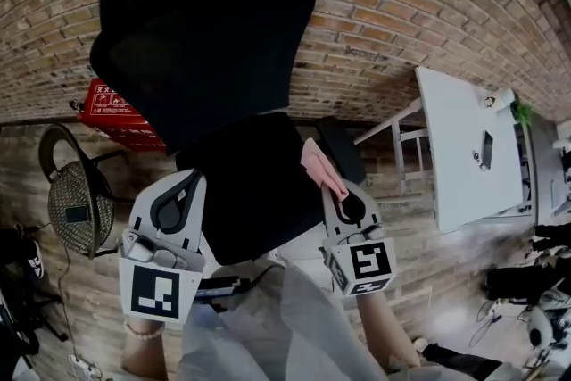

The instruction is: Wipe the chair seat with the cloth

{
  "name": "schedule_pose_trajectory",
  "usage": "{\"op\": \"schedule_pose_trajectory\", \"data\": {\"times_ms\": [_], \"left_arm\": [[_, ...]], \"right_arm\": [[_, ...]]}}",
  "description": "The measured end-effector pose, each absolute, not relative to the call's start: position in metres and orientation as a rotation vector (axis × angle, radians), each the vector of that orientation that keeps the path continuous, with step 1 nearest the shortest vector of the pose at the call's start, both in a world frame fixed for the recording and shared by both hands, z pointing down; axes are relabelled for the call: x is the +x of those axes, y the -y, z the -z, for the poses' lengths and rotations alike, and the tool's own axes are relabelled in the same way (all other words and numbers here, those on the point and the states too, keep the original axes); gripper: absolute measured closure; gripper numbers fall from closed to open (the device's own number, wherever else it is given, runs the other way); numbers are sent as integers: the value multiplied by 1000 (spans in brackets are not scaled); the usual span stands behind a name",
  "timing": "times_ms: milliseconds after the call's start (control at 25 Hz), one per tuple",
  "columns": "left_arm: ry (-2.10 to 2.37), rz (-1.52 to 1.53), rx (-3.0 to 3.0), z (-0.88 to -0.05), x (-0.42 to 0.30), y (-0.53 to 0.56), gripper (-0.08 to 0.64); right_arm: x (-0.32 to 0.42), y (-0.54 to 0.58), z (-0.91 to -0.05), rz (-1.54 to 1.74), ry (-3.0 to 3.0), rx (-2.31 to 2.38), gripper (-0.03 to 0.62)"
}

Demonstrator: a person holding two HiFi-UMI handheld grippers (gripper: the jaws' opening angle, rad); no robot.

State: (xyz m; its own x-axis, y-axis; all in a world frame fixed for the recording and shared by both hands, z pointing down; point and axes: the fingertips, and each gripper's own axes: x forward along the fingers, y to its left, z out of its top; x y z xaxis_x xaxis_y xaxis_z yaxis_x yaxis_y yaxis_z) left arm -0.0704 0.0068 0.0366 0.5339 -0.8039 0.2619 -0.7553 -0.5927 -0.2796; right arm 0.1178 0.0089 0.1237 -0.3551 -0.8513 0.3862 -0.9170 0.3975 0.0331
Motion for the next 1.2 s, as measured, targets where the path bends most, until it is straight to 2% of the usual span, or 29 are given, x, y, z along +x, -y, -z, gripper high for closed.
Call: {"op": "schedule_pose_trajectory", "data": {"times_ms": [360,1200], "left_arm": [[-1454,415,-2698,-9,-69,-14,541],[-1366,448,-2648,-11,-53,1,541]], "right_arm": [[104,-9,-76,-167,2394,1522,540],[87,5,-54,-24,2480,1472,540]]}}
